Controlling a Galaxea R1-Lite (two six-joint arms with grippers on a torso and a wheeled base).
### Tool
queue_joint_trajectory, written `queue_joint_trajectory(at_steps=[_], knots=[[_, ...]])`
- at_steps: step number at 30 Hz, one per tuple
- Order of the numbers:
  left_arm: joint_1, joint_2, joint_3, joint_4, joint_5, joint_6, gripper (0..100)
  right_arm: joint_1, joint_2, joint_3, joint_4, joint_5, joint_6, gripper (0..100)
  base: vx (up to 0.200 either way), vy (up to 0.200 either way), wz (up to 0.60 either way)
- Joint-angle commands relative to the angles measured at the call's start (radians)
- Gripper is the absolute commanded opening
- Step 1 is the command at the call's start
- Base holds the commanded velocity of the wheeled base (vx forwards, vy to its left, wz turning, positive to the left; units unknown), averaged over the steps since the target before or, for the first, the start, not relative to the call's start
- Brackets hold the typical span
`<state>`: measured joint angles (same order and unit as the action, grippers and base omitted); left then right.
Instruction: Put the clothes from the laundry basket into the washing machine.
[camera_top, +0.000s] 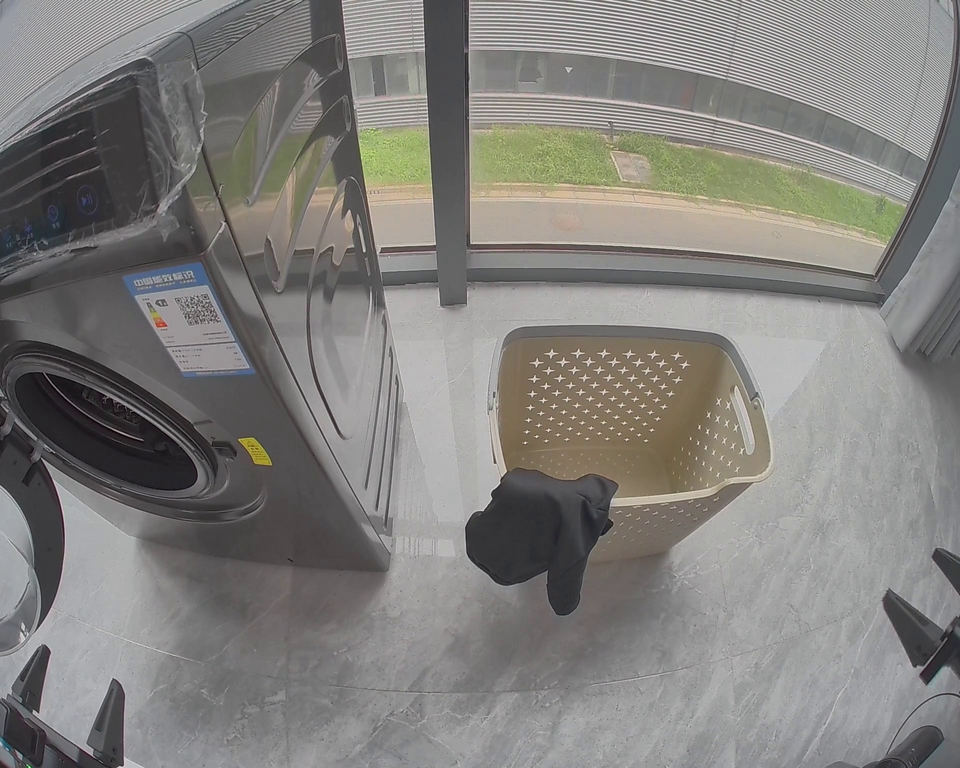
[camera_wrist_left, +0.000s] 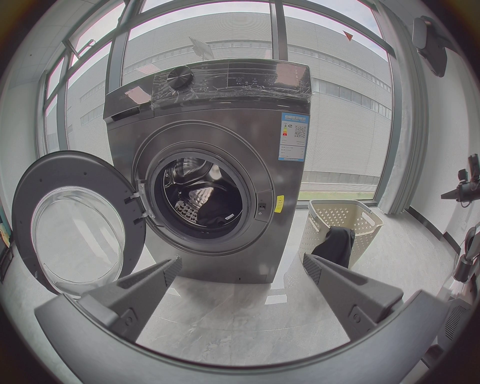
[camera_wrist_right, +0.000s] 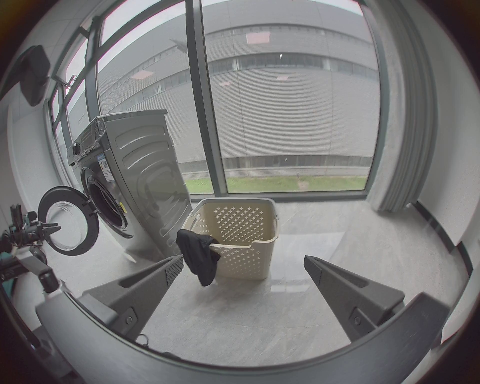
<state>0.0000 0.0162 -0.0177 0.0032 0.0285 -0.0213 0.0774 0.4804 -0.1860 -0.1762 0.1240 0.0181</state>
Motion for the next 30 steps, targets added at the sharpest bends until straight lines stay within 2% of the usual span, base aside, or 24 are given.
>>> queue_joint_trajectory(at_steps=[1, 3, 5, 6, 7, 11, 15, 25, 30], knots=[[0.000, -0.013, 0.015, 0.000, 0.001, -0.002, 100, 0.334, 0.739, -0.009, -0.350, 0.012, 0.120, 100, 0.000, 0.000, 0.00], [0.000, -0.013, 0.015, 0.000, -0.001, -0.006, 100, 0.429, 0.876, -0.036, -0.436, -0.087, 0.201, 100, 0.000, 0.000, 0.00], [0.000, -0.013, 0.015, 0.000, -0.001, -0.008, 100, 0.493, 0.988, -0.063, -0.519, -0.155, 0.267, 100, 0.000, 0.000, 0.00], [0.000, -0.013, 0.015, 0.000, -0.001, -0.008, 100, 0.496, 0.995, -0.064, -0.523, -0.158, 0.272, 100, 0.000, 0.000, 0.00], [0.000, -0.013, 0.015, 0.000, -0.001, -0.008, 100, 0.525, 1.072, -0.081, -0.595, -0.176, 0.289, 100, 0.000, 0.000, 0.00], [0.000, -0.013, 0.015, 0.001, -0.001, -0.008, 100, 0.539, 1.207, -0.119, -0.741, -0.182, 0.267, 100, 0.000, 0.000, 0.00], [0.000, -0.013, 0.015, 0.001, -0.001, -0.009, 100, 0.542, 1.340, -0.167, -0.881, -0.179, 0.192, 100, 0.000, 0.000, 0.00], [0.000, -0.013, 0.015, 0.001, -0.001, -0.009, 100, 0.532, 1.506, -0.302, -0.902, -0.175, 0.152, 100, 0.000, 0.000, 0.00], [0.000, -0.013, 0.015, 0.001, -0.001, -0.009, 100, 0.525, 1.558, -0.359, -0.891, -0.173, 0.115, 100, 0.000, 0.000, 0.00]])
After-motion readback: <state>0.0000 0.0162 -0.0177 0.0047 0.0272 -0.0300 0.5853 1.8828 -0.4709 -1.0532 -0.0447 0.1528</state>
